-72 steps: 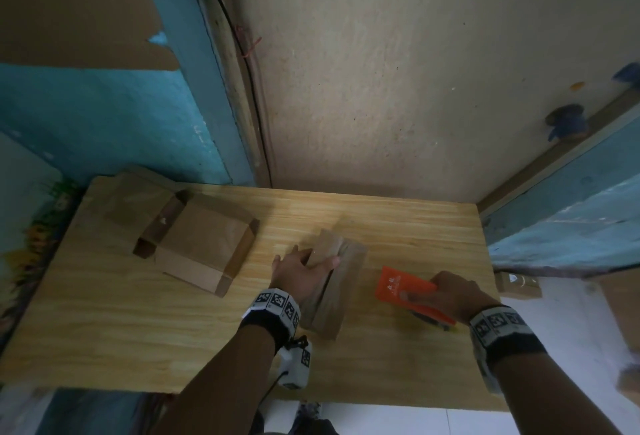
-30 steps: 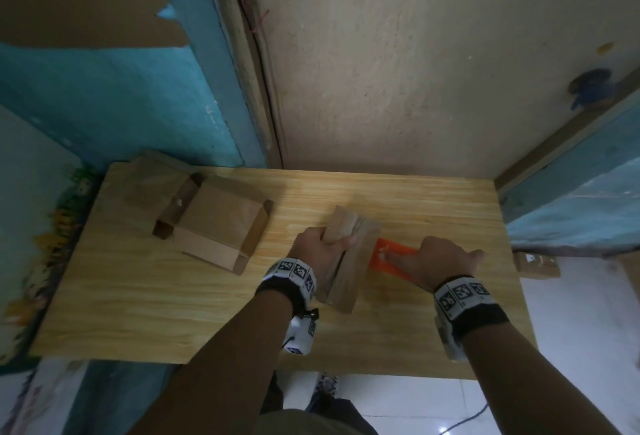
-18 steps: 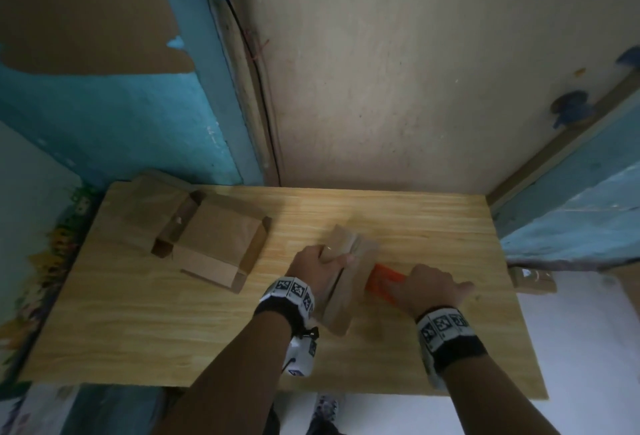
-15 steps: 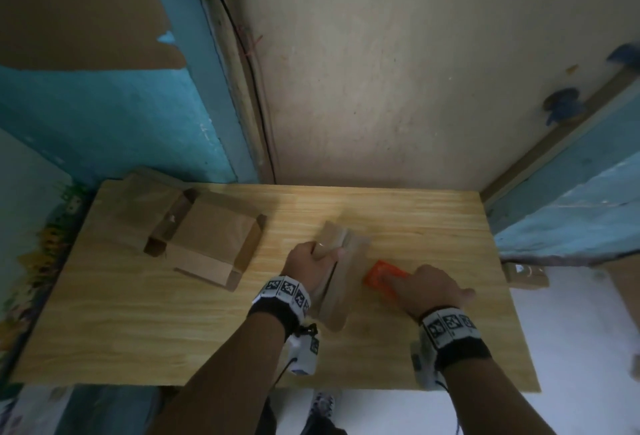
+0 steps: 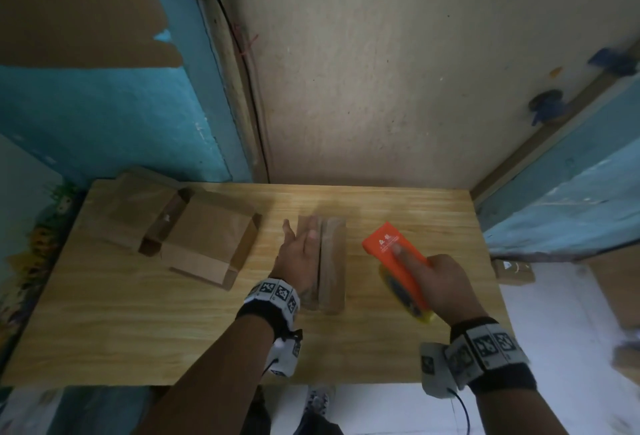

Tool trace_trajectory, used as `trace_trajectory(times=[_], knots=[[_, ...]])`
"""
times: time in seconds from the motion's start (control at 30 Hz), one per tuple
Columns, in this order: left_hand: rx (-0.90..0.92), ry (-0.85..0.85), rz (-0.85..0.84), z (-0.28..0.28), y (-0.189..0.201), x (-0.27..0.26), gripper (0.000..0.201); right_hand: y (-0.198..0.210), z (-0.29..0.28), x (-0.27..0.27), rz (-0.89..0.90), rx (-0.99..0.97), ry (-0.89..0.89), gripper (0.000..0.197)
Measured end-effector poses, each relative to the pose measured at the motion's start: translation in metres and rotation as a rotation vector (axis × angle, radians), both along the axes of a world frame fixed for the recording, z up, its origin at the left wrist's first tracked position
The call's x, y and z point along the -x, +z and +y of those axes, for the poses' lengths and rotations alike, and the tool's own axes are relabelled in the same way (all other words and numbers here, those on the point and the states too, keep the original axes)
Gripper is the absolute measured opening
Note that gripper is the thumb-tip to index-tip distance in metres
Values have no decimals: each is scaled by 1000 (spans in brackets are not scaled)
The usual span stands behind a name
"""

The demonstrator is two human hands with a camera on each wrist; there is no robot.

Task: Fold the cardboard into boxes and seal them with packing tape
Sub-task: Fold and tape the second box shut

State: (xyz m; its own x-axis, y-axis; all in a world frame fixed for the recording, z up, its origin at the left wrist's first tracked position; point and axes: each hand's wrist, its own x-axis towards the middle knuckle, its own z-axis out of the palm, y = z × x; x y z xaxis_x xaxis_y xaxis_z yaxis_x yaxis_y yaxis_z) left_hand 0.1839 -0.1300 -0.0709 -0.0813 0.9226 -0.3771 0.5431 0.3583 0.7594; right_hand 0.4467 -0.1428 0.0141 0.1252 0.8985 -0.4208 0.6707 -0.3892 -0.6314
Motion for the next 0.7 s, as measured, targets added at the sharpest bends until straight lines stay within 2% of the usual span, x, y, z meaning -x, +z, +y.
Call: trace_trajectory(times=[0.13,0.23,0.27,0.3,0.33,0.4,0.47,0.53,0.6,0.63,0.7], knots=[[-104,117,-233,-9,11,12,49,20,2,6,298,13,80,75],[-232,227,-129,-14,23,27,41,26,2,21,407,11,175,74],[-253,246,-131,-16,25,33,32,27,2,27,416,6,207,76],[-248,254,-213,-19,31,37,24,28,3,33,416,3,240,75],[-192,246,-360,-22,41,37,22,27,4,39,415,4,268,74],[20,213,-692,-32,63,35,35,25,4,49,405,3,314,74],[147,180,-886,-45,76,35,50,27,4,58,384,15,345,74],[172,225,-986,-53,77,39,54,28,3,63,362,34,365,67],[171,280,-1012,-56,75,46,44,29,4,66,323,29,395,63],[173,297,-1013,-57,74,50,37,29,5,67,313,22,407,66],[192,293,-1004,-56,74,54,37,29,6,67,301,21,414,76]])
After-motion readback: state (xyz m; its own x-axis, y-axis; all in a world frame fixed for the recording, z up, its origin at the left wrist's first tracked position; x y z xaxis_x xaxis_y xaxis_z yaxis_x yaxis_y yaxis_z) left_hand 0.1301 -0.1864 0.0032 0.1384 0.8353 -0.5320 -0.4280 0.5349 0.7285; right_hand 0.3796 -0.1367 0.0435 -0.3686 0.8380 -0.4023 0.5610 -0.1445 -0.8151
